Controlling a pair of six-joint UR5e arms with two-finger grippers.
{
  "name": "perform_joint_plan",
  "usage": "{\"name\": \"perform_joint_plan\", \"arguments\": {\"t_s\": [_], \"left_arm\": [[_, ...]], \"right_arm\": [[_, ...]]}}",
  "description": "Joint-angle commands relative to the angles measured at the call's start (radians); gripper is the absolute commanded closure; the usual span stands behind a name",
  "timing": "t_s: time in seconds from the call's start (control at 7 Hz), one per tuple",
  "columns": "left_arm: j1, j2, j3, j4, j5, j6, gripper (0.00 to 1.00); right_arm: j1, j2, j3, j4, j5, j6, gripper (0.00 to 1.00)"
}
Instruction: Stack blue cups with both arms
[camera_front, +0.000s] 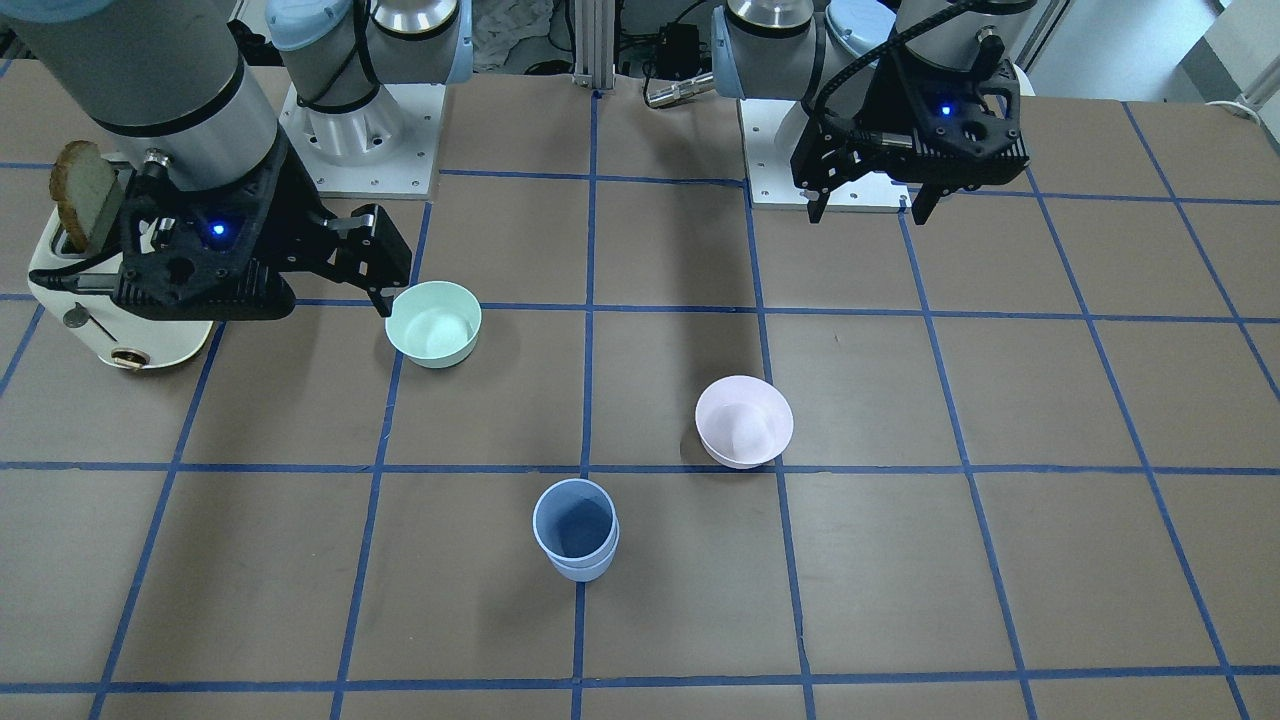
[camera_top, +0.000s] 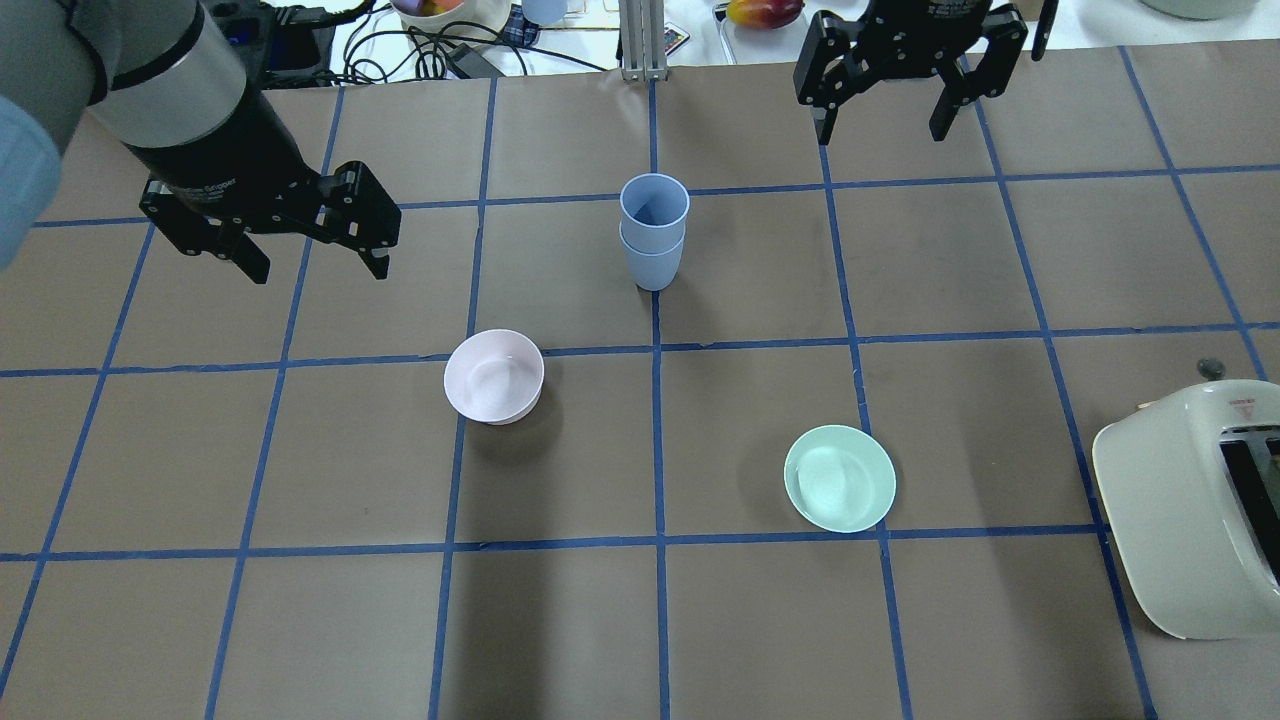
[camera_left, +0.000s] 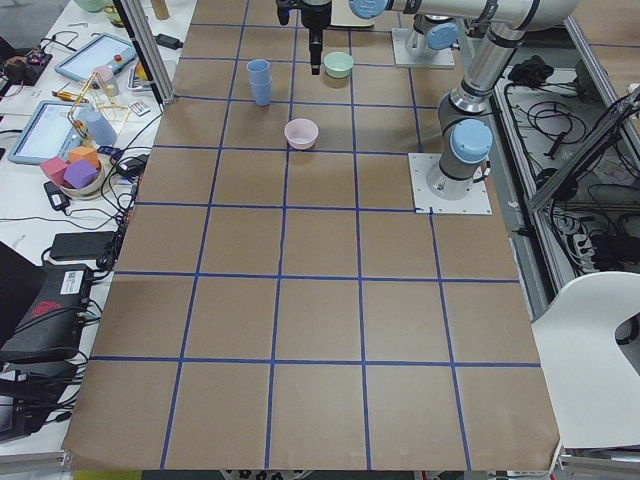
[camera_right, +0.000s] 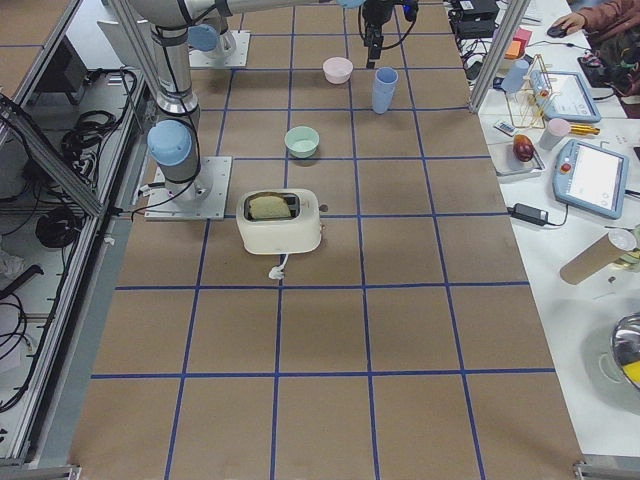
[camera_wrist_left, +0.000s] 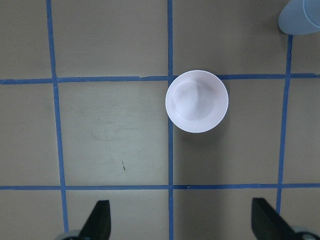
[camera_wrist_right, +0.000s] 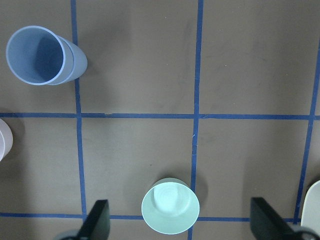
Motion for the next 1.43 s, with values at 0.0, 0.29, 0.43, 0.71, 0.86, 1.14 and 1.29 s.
{"name": "perform_joint_plan", "arguments": {"t_s": [0.0,0.29,0.43,0.71,0.86,1.14,1.29], "left_arm": [[0.000,0.000,0.000,0.000,0.000,0.000,0.00],[0.000,0.002,0.000,0.000,0.000,0.000,0.00],[0.000,0.002,0.000,0.000,0.000,0.000,0.00],[0.000,0.002,0.000,0.000,0.000,0.000,0.00],[0.000,0.002,0.000,0.000,0.000,0.000,0.00],[0.000,0.002,0.000,0.000,0.000,0.000,0.00],[0.000,0.002,0.000,0.000,0.000,0.000,0.00]], "right_arm": [[0.002,-0.038,0.088,-0.039,-0.039,0.003,0.00],[0.002,-0.040,0.117,-0.076,-0.042,-0.003,0.00],[-0.001,-0.040,0.123,-0.078,-0.044,0.002,0.00],[-0.004,-0.078,0.157,-0.076,-0.057,0.006,0.00],[-0.005,-0.081,0.165,-0.079,-0.057,0.000,0.00],[-0.024,-0.097,0.163,-0.129,-0.048,-0.006,0.00],[-0.030,-0.115,0.163,-0.103,-0.053,0.000,0.00]]}}
